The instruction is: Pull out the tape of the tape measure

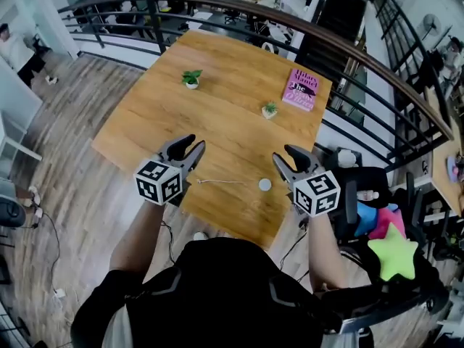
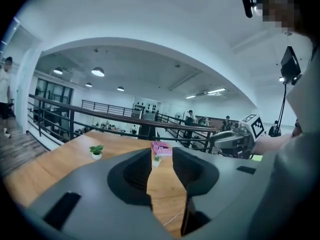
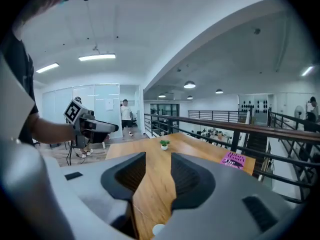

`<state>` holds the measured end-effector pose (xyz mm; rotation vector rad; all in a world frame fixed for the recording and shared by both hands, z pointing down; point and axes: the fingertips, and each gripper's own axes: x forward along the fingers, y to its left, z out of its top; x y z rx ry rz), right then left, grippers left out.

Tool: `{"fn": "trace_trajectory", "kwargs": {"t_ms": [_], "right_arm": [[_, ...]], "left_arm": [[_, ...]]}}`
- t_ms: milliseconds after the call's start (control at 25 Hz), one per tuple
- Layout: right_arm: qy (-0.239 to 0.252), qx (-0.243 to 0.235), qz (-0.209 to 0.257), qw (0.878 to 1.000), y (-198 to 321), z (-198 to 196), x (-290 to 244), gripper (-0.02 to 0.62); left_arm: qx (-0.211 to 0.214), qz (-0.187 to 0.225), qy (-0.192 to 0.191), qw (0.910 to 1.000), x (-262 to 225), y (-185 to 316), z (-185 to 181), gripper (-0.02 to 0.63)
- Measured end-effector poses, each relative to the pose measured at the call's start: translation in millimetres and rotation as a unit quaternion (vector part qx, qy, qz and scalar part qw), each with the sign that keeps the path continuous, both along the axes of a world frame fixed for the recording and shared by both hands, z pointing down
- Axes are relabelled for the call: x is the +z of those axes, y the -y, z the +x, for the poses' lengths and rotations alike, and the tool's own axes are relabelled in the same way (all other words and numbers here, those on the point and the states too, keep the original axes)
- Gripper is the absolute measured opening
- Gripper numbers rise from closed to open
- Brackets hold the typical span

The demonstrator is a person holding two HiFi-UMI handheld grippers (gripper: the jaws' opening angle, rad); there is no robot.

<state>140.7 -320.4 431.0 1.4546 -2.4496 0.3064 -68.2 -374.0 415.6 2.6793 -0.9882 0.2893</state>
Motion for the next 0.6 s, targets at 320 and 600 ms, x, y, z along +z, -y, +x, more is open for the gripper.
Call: {"fn": "trace_trajectory", "kwargs": {"t_ms": [320, 600], "right_arm": [[-0.001, 0.032, 0.071, 0.997, -11.9, 9.7, -78.8, 0.068], [0.035, 0.058, 0.098, 0.993, -21.9, 16.9, -120.3, 0.009]], "left_arm": [[-0.026, 0.090, -0.018, 0.9955, -73.2, -6.2, -1.0, 0.056], [-0.054, 0.093, -0.029, 0.9938, -96.6, -12.1, -5.8, 0.031]]}}
